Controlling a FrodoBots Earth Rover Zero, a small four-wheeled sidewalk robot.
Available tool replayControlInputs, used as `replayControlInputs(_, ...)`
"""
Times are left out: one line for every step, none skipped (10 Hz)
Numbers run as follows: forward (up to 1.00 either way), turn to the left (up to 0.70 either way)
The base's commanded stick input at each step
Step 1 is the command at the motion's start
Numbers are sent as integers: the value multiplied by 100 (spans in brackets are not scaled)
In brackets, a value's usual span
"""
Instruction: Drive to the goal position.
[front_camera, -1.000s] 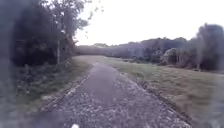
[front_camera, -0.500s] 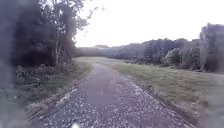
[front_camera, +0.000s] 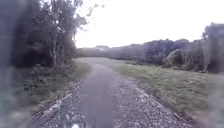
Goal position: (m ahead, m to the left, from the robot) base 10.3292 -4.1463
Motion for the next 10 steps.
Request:
replayControlInputs(70, 7)
replayControlInputs(70, 2)
replayControlInputs(70, 0)
replayControlInputs(70, 0)
replayControlInputs(70, 0)
replayControlInputs(70, 0)
replayControlInputs(70, 0)
replayControlInputs(70, 0)
replayControlInputs(70, 0)
replayControlInputs(70, 0)
